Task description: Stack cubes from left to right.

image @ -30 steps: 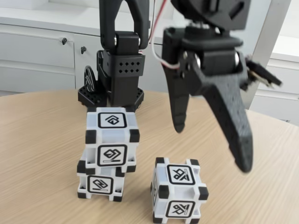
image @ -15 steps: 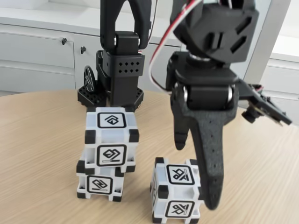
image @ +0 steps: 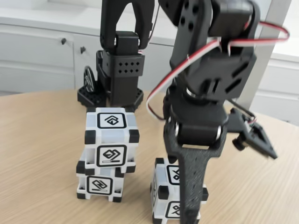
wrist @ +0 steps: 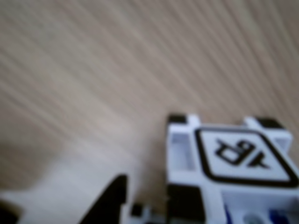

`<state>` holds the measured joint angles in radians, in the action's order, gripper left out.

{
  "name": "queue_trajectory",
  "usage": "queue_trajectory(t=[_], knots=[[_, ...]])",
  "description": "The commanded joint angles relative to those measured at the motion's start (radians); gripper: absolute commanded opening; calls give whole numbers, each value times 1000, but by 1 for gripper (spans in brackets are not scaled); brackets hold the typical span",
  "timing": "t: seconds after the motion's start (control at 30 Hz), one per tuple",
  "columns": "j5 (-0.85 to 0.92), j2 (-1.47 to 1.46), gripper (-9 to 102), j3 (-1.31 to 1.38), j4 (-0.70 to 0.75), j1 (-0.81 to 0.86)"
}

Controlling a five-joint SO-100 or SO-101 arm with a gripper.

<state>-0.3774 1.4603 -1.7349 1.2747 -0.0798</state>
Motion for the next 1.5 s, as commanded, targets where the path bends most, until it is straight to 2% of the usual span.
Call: queue_trajectory(t=[0.0, 0.23, 0.3, 0.4, 0.77, 1.47], knots=[[-11, -14, 41, 6, -11, 9], [-21, -31, 18, 6, -11, 11], [-23, -31, 8, 6, -11, 11], [-6, -31, 4, 6, -11, 11], [18, 35, 0, 8, -9, 11], [265, 715, 0, 21, 6, 9]])
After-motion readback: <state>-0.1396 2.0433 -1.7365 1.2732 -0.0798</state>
